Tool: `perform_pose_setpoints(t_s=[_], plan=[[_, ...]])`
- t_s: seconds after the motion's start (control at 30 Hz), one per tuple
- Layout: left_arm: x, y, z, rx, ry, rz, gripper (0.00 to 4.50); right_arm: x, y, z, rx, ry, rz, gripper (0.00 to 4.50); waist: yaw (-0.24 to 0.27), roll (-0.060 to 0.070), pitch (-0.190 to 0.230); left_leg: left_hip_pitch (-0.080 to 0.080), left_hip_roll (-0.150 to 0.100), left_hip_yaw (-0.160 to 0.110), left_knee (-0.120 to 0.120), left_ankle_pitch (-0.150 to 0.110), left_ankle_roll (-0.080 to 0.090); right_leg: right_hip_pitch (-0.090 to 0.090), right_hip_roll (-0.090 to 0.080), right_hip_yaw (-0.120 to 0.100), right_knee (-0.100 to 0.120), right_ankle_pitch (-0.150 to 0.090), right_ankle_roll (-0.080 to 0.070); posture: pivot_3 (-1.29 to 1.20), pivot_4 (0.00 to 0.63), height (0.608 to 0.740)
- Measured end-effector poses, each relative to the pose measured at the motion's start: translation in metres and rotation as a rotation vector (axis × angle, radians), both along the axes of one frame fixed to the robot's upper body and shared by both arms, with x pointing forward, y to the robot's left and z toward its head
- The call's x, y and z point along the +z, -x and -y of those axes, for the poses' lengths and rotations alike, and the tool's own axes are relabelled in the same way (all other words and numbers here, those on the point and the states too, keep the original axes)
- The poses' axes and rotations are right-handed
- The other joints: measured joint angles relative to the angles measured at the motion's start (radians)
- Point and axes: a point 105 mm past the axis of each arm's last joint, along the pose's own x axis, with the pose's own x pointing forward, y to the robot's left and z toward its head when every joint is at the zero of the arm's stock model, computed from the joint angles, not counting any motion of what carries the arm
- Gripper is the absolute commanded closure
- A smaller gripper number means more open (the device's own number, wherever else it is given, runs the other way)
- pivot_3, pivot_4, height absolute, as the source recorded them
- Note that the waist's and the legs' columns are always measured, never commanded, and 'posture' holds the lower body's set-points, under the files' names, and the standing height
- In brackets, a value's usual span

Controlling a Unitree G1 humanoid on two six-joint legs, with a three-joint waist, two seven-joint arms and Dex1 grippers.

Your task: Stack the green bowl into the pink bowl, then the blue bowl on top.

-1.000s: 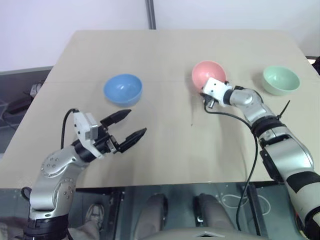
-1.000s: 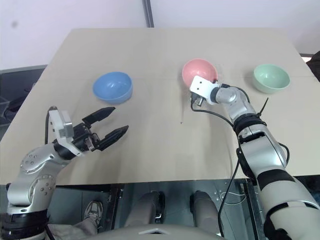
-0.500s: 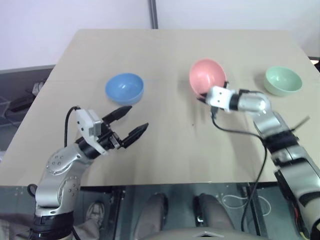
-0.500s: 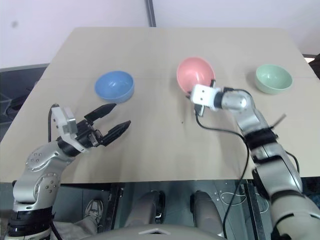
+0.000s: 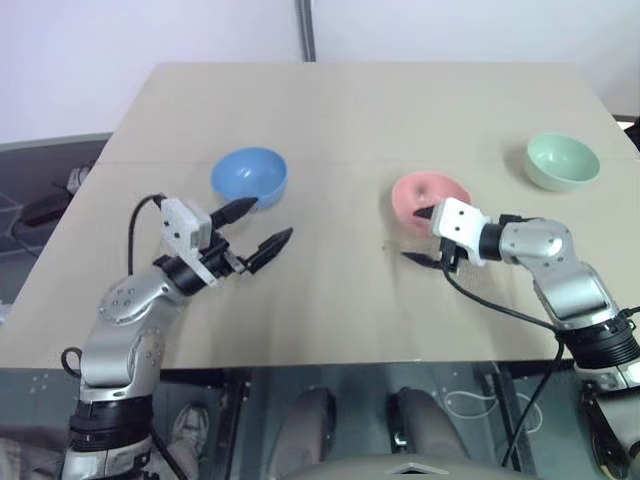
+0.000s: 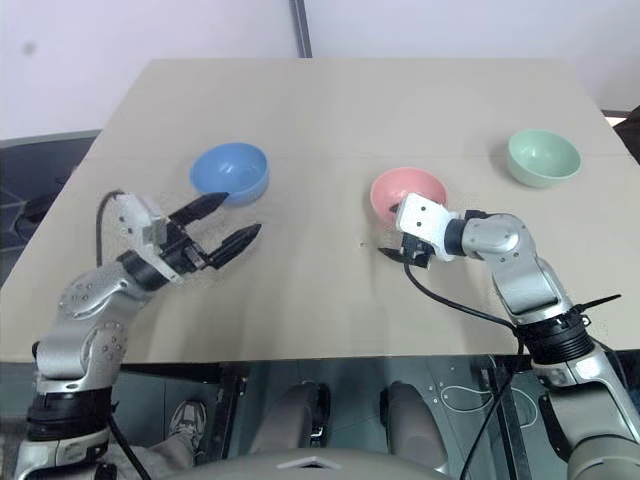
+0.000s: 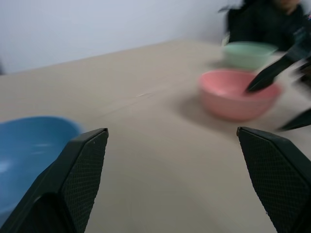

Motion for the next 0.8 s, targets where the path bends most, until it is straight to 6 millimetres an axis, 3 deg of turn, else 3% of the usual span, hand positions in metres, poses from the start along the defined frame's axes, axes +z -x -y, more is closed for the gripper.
perform_pose_setpoints(t_s=[0.17,0.27,0.43,0.5,0.6,0.8], plan=[[0.007,-0.014,-0.004,0.064,-0.152,0.030,0.00,0.032,0.018,-0.006,0.011,-0.156,0.029,0.17,0.003,0.000,0.000,-0.003,-0.001,-0.002,0.001,0.000,0.000,-0.001,-0.001,0.000,-0.001,0.000,0.000,0.00,0.150,0.740],[0.014,-0.024,0.000,0.047,-0.297,0.046,0.00,0.040,0.017,0.006,-0.101,-0.247,0.048,0.17,0.006,-0.001,0.000,-0.003,-0.002,-0.002,0.001,0.000,0.000,-0.001,-0.002,-0.002,-0.001,0.000,0.000,0.00,0.150,0.740],[0.017,-0.019,0.022,-0.100,-0.188,0.056,0.00,0.035,-0.022,0.070,-0.411,-0.200,0.112,0.17,0.001,-0.001,0.000,-0.003,-0.002,0.001,0.002,0.002,-0.004,-0.001,-0.002,-0.002,0.000,0.000,0.000,0.00,0.150,0.740],[0.021,-0.009,0.037,-0.219,-0.048,0.080,0.00,0.030,-0.049,0.122,-0.572,-0.078,0.148,0.17,0.000,-0.001,0.000,-0.003,-0.002,0.003,0.002,0.003,-0.004,-0.002,-0.002,0.000,0.000,0.000,0.000,0.00,0.150,0.740],[0.027,0.004,0.044,-0.370,0.112,0.049,0.00,0.030,-0.075,0.166,-0.710,-0.030,0.167,0.17,-0.010,-0.001,0.000,-0.002,0.001,0.004,0.002,0.003,-0.004,-0.002,0.001,0.001,0.001,0.000,0.000,0.00,0.150,0.740],[0.034,0.020,0.050,-0.546,0.227,-0.029,0.00,0.015,-0.101,0.185,-0.777,0.008,0.110,0.17,-0.031,-0.001,0.000,-0.002,0.001,0.005,0.002,0.003,-0.004,-0.003,0.003,0.003,0.001,0.000,0.000,0.00,0.150,0.740]])
